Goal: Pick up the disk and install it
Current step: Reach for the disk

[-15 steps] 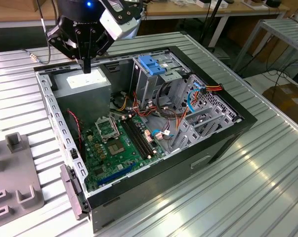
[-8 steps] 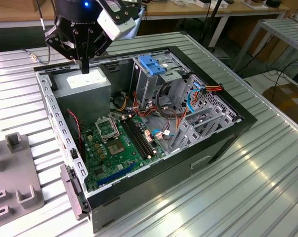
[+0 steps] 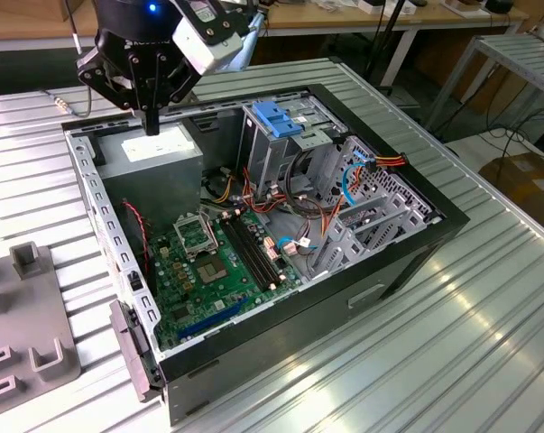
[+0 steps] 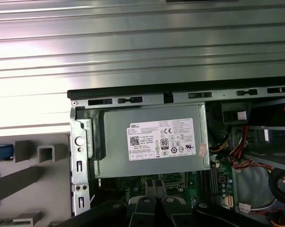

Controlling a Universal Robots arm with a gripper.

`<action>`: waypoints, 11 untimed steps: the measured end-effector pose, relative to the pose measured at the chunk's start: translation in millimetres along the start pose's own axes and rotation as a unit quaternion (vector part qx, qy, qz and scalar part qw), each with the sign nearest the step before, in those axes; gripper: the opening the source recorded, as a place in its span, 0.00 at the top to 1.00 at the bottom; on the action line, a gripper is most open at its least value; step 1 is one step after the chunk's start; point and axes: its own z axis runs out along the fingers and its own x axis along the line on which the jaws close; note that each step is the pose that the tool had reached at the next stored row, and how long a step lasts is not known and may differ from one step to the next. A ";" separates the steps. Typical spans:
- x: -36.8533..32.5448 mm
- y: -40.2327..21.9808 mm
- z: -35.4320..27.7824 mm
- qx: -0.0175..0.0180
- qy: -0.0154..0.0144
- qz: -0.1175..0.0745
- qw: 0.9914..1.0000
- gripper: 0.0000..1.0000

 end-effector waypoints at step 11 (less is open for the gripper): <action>7.4 -0.6 -0.2 0.000 0.000 0.000 1.000 0.90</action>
